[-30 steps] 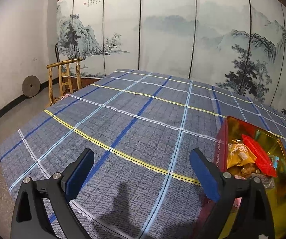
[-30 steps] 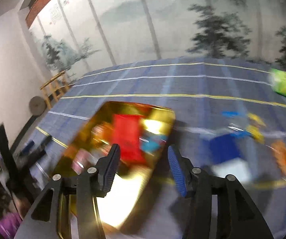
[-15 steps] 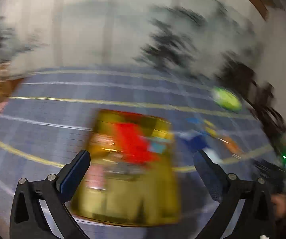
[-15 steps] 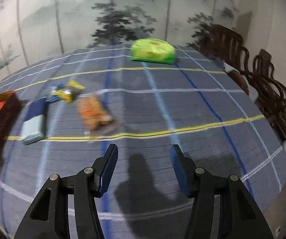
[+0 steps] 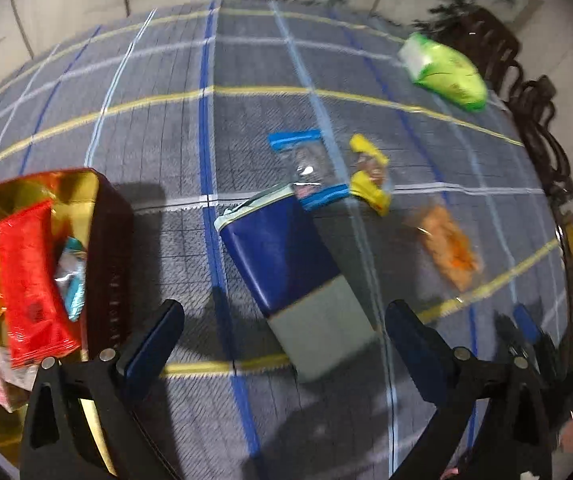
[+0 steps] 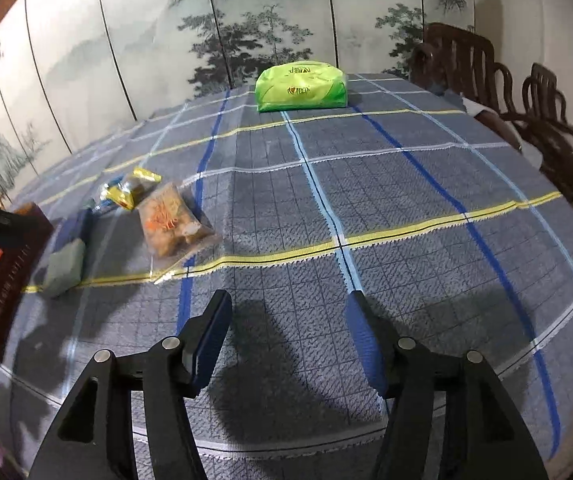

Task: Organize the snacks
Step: 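Grasp the blue-and-white box with the left gripper and lift it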

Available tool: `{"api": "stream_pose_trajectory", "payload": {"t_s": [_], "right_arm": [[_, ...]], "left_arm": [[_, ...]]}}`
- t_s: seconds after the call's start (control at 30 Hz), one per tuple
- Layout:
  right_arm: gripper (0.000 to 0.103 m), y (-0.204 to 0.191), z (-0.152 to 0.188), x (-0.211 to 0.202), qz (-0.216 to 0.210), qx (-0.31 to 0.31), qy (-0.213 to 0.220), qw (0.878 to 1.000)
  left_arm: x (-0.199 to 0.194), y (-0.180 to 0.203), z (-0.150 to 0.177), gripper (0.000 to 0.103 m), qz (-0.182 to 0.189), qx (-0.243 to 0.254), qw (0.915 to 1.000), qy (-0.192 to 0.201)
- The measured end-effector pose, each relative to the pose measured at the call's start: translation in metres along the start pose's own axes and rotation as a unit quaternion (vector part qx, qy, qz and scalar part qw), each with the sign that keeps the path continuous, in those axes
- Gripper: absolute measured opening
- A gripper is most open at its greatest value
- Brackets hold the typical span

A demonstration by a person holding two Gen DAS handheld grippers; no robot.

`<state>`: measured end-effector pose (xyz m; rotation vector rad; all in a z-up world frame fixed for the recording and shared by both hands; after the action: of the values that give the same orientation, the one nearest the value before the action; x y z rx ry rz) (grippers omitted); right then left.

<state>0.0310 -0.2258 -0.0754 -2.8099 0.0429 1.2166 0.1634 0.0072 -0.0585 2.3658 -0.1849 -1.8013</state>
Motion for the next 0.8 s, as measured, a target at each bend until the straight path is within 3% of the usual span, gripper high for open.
{"api": "stream_pose_trajectory", "payload": {"t_s": [0.2,0.37,0.4,0.47,0.5,0.57,0.67,0.8], "right_arm": [[0.061,0.002,0.000,0.001,-0.028,0.012,0.008,0.999],[0.061,0.003,0.000,0.000,-0.039,0.019,0.012,0.999],[0.061,0.004,0.000,0.000,-0.040,0.020,0.012,0.999],[0.061,0.004,0.000,0.000,-0.040,0.020,0.012,0.999],[0.061,0.004,0.000,0.000,-0.038,0.019,0.012,0.999],[0.061,0.004,0.000,0.000,-0.035,0.016,0.010,0.999],[0.061,0.001,-0.003,0.000,-0.030,0.007,-0.005,1.000],[0.061,-0.019,-0.037,-0.016,-0.085,0.004,0.019,0.996]], "left_arm": [[0.026,0.002,0.000,0.099,-0.032,-0.027,0.9991,-0.007],[0.035,0.013,0.004,0.098,-0.066,-0.002,0.9977,0.017],[0.034,0.014,0.005,0.090,-0.074,0.007,0.9968,0.029],[0.025,0.021,0.008,0.057,-0.069,0.030,0.9954,0.058],[0.021,0.023,0.009,0.049,-0.067,0.036,0.9955,0.057],[0.017,0.019,0.013,0.047,-0.052,0.027,0.9969,0.053],[-0.005,0.012,0.026,0.047,-0.026,0.019,0.9965,0.077],[-0.041,0.003,0.048,0.047,0.002,0.016,0.9945,0.103]]}}
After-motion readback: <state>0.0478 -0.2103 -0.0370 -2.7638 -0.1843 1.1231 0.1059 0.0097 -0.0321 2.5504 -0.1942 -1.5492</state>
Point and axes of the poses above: each gripper's, at about its wrist camera, not at the fingertips, and x roughly the way its jaws point, y to its right, z to its underside, the point moved 4 cm from there along x, roughly the way its jaws point, and after that the axes turned 7 degrees about -x, right-handed, at the moved point
